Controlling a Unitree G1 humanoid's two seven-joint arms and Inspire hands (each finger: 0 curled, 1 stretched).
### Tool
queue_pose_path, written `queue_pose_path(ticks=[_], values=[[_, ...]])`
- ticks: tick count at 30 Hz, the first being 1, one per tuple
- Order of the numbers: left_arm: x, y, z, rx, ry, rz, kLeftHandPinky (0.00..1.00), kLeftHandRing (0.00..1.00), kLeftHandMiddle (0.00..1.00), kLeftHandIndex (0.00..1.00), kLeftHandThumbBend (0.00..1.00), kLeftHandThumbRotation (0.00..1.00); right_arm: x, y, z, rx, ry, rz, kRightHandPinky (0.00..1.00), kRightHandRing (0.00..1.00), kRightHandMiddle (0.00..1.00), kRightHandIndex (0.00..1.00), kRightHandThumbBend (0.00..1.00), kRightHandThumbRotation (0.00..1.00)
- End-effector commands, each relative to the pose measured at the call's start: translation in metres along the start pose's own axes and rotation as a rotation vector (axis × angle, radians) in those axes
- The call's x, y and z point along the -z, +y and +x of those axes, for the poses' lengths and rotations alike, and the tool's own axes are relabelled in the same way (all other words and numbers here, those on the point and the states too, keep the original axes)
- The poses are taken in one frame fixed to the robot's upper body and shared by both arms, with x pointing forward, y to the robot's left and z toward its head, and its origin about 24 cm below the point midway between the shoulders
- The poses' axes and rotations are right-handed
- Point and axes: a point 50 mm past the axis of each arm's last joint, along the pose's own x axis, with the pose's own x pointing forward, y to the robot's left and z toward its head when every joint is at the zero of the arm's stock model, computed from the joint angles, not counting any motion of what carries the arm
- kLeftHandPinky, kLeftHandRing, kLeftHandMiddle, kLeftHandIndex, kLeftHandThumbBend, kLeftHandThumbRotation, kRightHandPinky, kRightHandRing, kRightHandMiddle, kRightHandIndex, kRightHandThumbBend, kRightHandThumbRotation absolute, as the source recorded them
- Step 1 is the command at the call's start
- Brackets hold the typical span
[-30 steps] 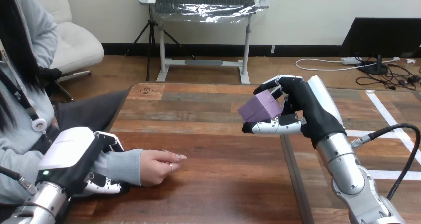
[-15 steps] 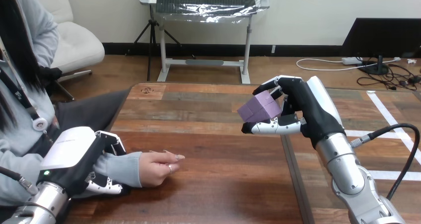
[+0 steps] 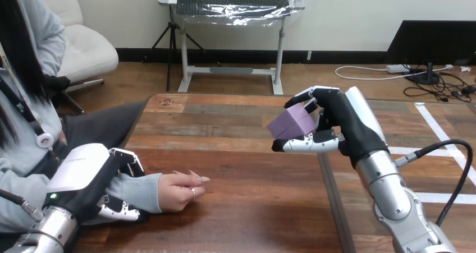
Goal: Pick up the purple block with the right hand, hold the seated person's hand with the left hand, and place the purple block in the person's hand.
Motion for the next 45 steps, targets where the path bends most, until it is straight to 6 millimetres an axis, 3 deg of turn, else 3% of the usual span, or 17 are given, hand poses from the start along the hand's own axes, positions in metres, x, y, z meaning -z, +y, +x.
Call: queue_pose_path(ticks=[1,18,45], values=[[-0.017,0.012,0.018,-0.076,-0.092,-0.037,0.28,0.32,0.39,0.41,0.96,0.00,-0.017,-0.004,0.014,0.029,-0.057,0.028,0.05,0.09,0.14,0.18,0.35,0.00],[-0.025,0.019,0.021,-0.120,-0.156,-0.051,0.19,0.25,0.31,0.34,0.92,0.00,-0.018,0.002,0.016,0.015,-0.063,0.030,0.05,0.10,0.15,0.19,0.36,0.00],[-0.038,0.030,0.025,-0.162,-0.231,-0.048,0.17,0.23,0.29,0.31,0.90,0.00,-0.021,0.015,0.017,-0.027,-0.072,0.011,0.05,0.09,0.15,0.18,0.35,0.00]])
